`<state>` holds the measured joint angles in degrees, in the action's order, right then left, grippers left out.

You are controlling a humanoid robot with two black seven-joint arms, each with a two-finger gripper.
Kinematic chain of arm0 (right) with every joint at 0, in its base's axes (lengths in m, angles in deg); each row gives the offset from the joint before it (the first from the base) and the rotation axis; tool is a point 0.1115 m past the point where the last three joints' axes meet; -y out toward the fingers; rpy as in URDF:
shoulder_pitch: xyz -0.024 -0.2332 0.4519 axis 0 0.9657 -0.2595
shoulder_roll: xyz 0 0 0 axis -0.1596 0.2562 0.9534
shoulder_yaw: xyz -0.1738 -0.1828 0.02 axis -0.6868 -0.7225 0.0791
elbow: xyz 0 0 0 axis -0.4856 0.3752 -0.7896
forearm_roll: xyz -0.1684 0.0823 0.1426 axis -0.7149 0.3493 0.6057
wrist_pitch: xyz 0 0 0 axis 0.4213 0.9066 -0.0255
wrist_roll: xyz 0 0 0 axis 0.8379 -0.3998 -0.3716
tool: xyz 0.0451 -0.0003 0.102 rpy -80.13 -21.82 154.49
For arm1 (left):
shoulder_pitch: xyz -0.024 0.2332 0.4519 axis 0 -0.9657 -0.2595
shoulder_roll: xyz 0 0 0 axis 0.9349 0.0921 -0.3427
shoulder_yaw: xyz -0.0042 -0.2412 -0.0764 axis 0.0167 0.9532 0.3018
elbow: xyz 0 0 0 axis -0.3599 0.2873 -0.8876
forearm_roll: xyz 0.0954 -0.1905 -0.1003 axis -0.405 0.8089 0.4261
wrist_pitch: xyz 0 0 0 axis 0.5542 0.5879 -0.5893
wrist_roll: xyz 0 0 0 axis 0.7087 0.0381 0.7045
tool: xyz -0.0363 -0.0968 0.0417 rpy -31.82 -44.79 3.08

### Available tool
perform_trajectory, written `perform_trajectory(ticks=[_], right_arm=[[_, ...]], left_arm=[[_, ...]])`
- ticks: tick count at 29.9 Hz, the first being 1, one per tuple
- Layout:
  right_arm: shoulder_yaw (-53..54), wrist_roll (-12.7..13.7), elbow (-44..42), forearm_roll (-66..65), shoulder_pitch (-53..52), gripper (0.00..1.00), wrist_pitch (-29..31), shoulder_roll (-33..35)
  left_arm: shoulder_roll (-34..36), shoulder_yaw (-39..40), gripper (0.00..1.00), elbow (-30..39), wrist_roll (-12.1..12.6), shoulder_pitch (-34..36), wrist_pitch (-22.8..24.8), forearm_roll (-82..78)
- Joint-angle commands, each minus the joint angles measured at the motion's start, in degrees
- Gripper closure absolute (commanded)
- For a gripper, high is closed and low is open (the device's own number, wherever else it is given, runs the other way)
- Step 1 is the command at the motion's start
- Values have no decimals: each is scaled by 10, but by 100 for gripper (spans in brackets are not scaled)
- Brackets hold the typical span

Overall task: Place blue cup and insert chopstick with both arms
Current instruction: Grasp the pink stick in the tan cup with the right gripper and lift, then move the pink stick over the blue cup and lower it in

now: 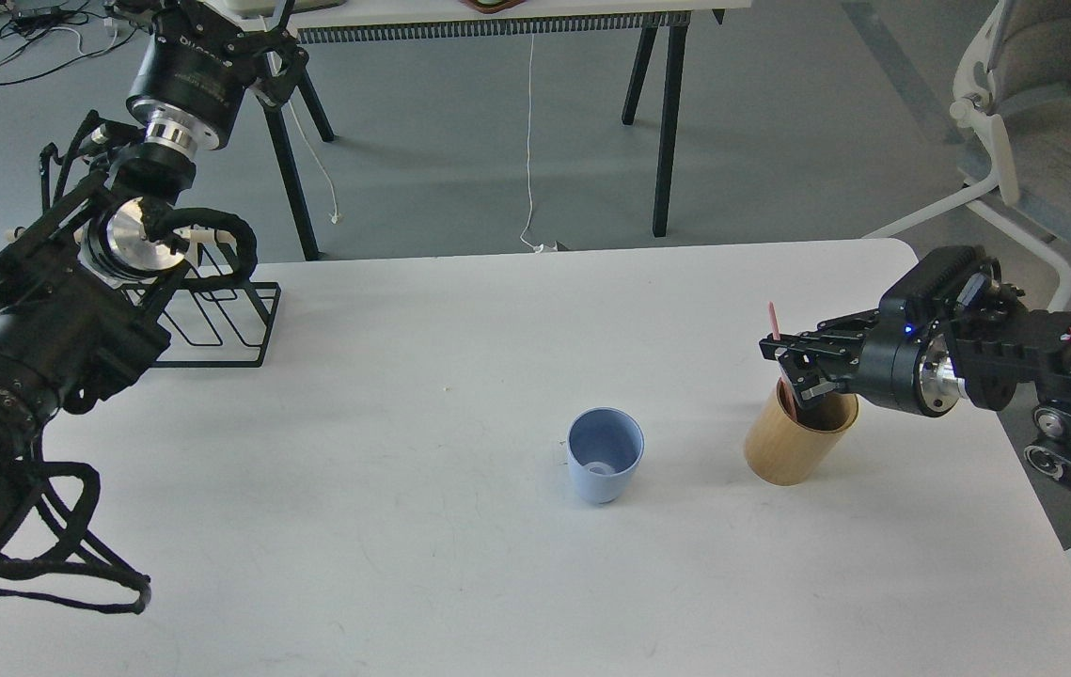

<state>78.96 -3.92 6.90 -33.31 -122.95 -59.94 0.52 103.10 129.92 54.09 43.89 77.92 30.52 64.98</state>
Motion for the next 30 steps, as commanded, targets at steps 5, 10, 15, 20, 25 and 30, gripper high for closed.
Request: perform_trajectory(ticks=[5,10,15,20,25,30], right_arm=[[0,0,3,0,-2,100,0,6],[1,0,6,0,-5,100,0,11],[4,0,35,1,-7,100,-1,50],[33,-2,90,14,-7,100,-2,110],[97,-2,119,52,-9,100,-2,129],[139,4,141,88,-43,100,-2,120]], left_arm=[[1,0,0,-1,-1,-1,0,0],[2,0,0,-3,-1,-1,0,0],[3,0,0,-3,-2,-1,0,0],[5,0,0,-3,-2,-2,0,1],[7,0,0,-3,-2,-1,0,1],[12,0,0,-3,-1,-2,0,0]])
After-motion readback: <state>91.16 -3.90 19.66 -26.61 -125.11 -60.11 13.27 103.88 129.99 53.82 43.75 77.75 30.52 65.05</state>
